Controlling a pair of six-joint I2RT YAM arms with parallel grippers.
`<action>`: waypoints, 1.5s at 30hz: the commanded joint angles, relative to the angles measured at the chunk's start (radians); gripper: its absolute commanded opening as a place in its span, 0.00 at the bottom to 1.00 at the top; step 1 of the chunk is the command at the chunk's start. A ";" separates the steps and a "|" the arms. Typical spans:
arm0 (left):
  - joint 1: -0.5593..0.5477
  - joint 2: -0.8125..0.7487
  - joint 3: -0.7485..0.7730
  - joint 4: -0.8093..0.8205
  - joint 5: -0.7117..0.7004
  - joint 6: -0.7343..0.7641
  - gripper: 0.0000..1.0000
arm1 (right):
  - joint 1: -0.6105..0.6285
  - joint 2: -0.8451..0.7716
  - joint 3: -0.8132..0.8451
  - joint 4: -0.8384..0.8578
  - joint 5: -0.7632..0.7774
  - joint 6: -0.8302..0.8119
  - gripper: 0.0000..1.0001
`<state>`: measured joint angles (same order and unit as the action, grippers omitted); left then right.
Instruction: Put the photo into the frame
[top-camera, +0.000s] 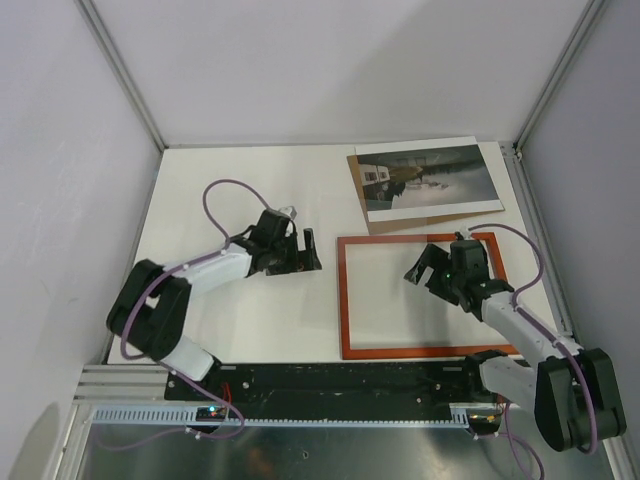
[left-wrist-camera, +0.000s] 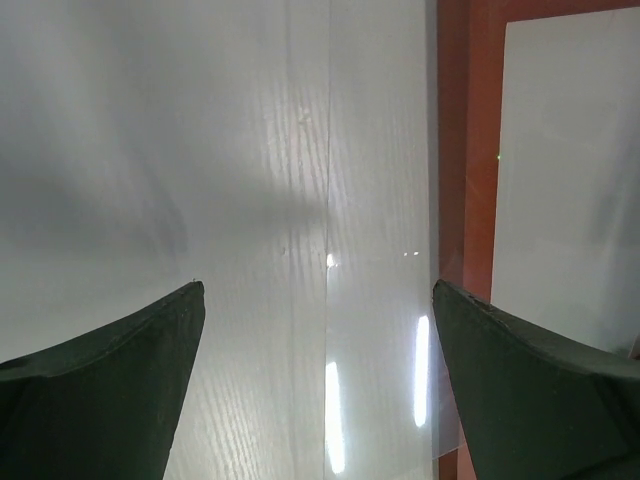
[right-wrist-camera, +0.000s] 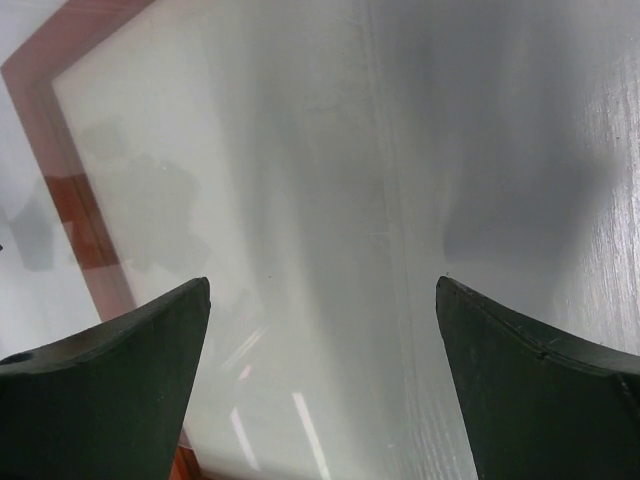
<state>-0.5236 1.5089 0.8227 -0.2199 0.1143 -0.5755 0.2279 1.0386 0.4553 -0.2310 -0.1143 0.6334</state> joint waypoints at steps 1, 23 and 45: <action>0.019 0.091 0.080 0.072 0.146 0.040 1.00 | -0.010 0.040 -0.025 0.111 -0.013 0.013 0.99; 0.058 0.323 0.228 0.093 0.357 0.023 1.00 | -0.030 0.181 -0.043 0.267 -0.136 0.010 0.99; 0.089 0.107 0.228 0.127 0.536 -0.089 0.85 | -0.030 0.269 -0.039 0.348 -0.205 0.027 0.98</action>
<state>-0.4271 1.6703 1.0290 -0.1257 0.5415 -0.6247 0.1913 1.2705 0.4229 0.1452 -0.2810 0.6464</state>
